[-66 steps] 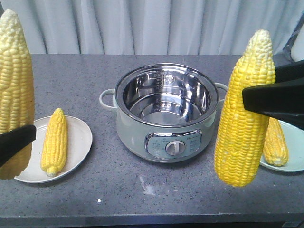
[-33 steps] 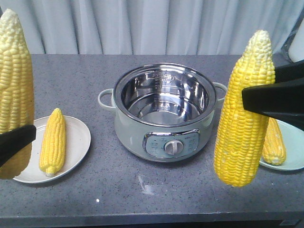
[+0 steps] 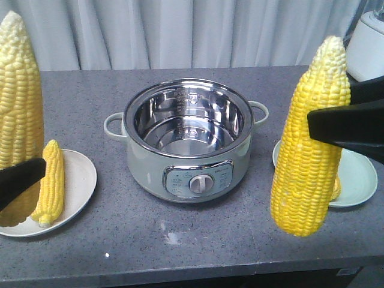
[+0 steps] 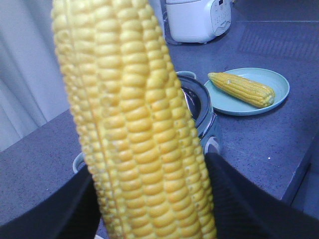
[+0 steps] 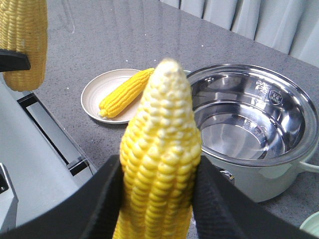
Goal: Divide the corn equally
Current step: 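Drive the base around the counter corner toward the empty plates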
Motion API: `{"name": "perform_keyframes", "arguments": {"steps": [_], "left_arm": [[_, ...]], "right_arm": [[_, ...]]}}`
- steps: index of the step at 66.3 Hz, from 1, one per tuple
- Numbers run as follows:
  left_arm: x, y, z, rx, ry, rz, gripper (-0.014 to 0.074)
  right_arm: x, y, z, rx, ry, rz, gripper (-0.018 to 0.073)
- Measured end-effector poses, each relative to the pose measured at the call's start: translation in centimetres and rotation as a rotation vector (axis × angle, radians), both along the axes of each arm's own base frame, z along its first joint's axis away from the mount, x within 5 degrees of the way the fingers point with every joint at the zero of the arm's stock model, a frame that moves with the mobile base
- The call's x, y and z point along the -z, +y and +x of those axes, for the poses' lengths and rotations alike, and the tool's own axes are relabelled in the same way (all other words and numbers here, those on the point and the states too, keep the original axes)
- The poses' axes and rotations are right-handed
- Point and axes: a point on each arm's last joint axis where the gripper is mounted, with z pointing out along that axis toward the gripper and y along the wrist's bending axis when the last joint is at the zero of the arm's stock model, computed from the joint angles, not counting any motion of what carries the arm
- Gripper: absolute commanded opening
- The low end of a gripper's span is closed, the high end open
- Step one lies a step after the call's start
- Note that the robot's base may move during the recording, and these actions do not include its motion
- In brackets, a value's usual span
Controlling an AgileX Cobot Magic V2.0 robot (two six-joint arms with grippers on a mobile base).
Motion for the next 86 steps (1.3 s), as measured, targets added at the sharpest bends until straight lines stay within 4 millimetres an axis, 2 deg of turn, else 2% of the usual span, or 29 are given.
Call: {"name": "perform_keyframes", "arguments": {"steps": [86], "left_arm": [[0.0,0.0,0.0,0.0,0.0,0.0,0.0323]], "right_arm": [[0.03,0.01,0.07,0.0,0.002,0.0,0.0204]]}}
